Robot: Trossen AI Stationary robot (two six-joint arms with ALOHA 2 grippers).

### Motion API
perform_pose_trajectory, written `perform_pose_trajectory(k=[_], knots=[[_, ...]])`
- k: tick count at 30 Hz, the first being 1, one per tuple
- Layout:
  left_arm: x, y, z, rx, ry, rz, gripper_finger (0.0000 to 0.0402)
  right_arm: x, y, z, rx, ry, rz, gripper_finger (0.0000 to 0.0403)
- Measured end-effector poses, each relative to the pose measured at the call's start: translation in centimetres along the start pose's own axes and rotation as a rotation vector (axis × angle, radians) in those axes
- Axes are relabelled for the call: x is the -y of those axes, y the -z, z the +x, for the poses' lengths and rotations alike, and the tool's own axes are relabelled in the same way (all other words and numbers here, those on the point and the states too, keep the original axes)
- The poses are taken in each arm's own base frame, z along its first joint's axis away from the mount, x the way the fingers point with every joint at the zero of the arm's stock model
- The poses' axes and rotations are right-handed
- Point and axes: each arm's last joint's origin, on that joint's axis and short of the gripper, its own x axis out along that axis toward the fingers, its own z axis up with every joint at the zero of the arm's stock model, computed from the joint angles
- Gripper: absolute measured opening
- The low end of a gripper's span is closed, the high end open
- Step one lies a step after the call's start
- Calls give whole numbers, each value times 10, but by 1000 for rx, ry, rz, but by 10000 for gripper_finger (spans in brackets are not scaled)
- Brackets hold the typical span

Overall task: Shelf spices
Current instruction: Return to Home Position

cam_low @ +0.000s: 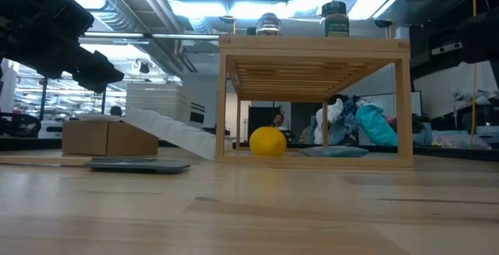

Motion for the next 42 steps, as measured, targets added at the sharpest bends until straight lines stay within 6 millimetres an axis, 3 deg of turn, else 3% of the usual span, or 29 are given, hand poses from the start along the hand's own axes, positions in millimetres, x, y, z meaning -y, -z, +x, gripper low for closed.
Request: perform_pose_trajectory(k=[21, 33, 42], knots=[[4, -19, -20, 276, 28, 25, 245, 2, -12, -9, 153, 6, 0, 10], [-3, -21, -22, 299, -41, 18, 245, 25, -10, -12, 137, 244, 12, 10], [-5, -21, -22, 301, -64, 16, 245, 29, -9, -14, 136, 292, 14, 10]])
